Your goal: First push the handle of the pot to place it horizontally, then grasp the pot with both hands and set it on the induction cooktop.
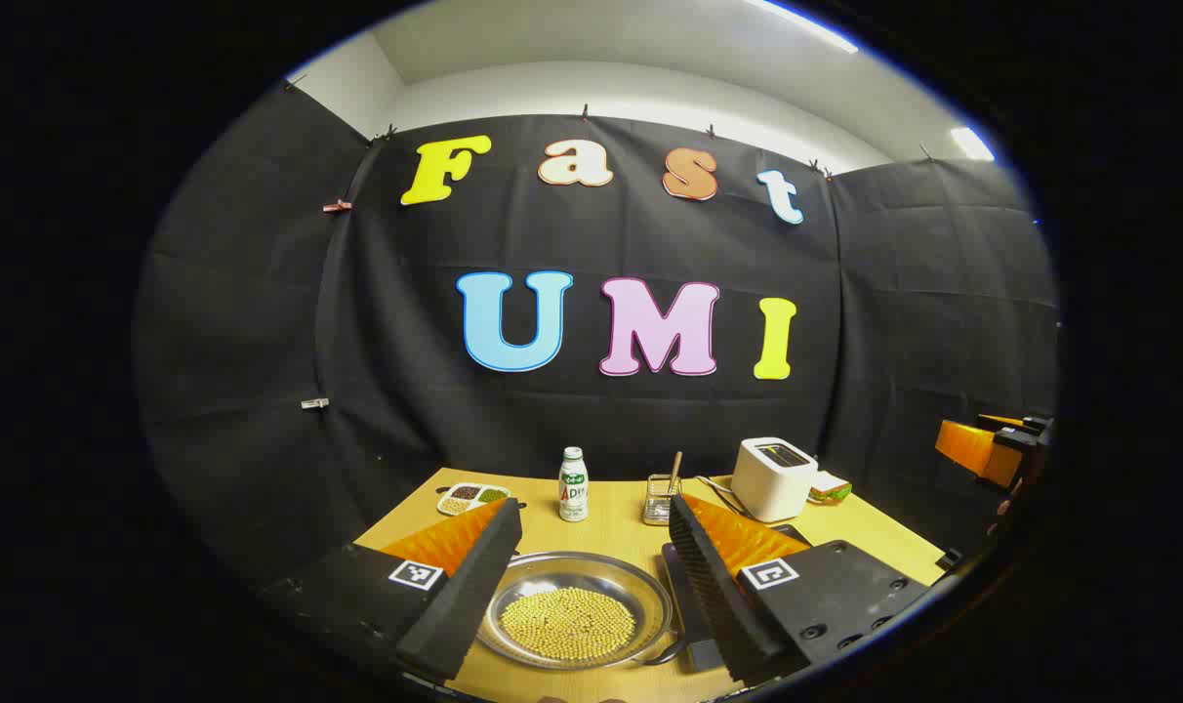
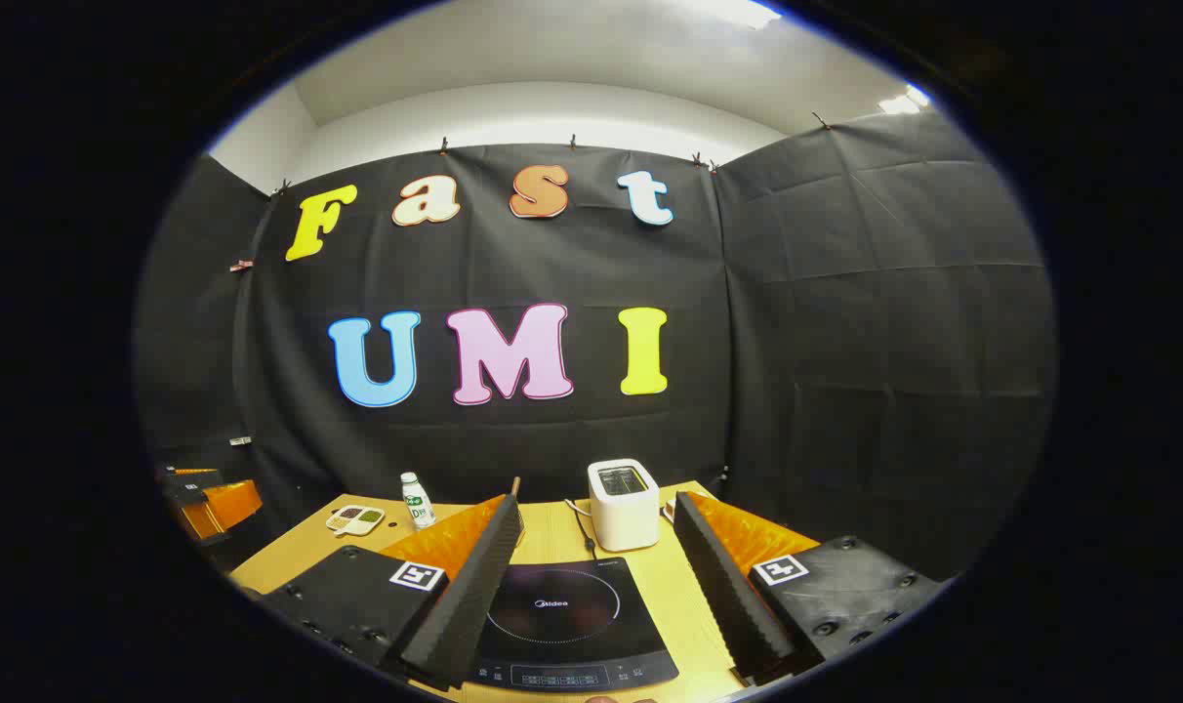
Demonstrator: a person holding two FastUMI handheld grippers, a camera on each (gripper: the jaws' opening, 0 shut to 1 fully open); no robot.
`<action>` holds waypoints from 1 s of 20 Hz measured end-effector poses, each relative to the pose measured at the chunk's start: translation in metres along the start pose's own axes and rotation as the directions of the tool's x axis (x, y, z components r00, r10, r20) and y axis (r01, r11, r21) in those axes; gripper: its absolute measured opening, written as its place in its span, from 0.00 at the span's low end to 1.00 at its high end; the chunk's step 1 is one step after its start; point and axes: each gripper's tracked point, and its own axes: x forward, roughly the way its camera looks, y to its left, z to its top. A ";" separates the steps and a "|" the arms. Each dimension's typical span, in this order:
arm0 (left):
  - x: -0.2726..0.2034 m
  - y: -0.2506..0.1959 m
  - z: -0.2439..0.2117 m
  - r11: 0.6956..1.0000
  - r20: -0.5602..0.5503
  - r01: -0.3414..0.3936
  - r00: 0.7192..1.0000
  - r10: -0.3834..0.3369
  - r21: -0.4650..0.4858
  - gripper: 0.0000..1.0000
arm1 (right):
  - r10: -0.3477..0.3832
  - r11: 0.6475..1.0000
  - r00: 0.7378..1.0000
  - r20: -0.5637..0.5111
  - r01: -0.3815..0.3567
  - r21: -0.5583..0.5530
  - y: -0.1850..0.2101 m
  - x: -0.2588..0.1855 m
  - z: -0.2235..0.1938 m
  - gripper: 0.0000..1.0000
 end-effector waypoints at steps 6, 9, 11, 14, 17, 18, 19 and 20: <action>0.004 0.004 -0.006 1.000 -0.004 -0.008 1.000 0.008 -0.003 0.95 | -0.009 1.000 1.000 0.000 0.009 0.010 0.001 0.003 -0.002 0.99; 0.005 0.006 -0.011 1.000 -0.015 -0.009 1.000 0.009 -0.002 0.95 | -0.019 0.999 1.000 -0.024 0.020 0.030 0.004 -0.002 -0.013 1.00; 0.005 0.006 -0.014 1.000 -0.025 -0.012 1.000 0.012 -0.004 0.96 | 0.001 1.000 0.999 -0.036 0.000 0.029 0.014 -0.005 -0.018 0.98; 0.006 0.004 -0.020 1.000 -0.035 -0.004 0.999 0.004 -0.015 0.95 | 0.020 1.000 0.999 -0.045 -0.020 0.014 0.021 -0.006 -0.022 0.98; 0.008 0.006 -0.021 1.000 -0.036 -0.001 0.999 0.001 -0.005 0.95 | 0.034 0.999 0.999 -0.040 -0.035 -0.009 0.029 -0.005 -0.023 0.98; 0.008 0.006 -0.023 1.000 -0.038 0.002 0.999 -0.002 -0.002 0.95 | 0.038 0.999 0.998 -0.040 -0.038 -0.011 0.031 -0.006 -0.024 0.98; 0.008 0.007 -0.023 1.000 -0.040 0.003 0.999 -0.003 -0.001 0.95 | 0.039 0.999 0.998 -0.040 -0.040 -0.011 0.032 -0.005 -0.024 0.98; 0.008 0.009 -0.024 1.000 -0.042 0.003 0.999 -0.003 0.000 0.95 | 0.039 0.999 0.998 -0.043 -0.039 -0.010 0.033 -0.005 -0.025 0.98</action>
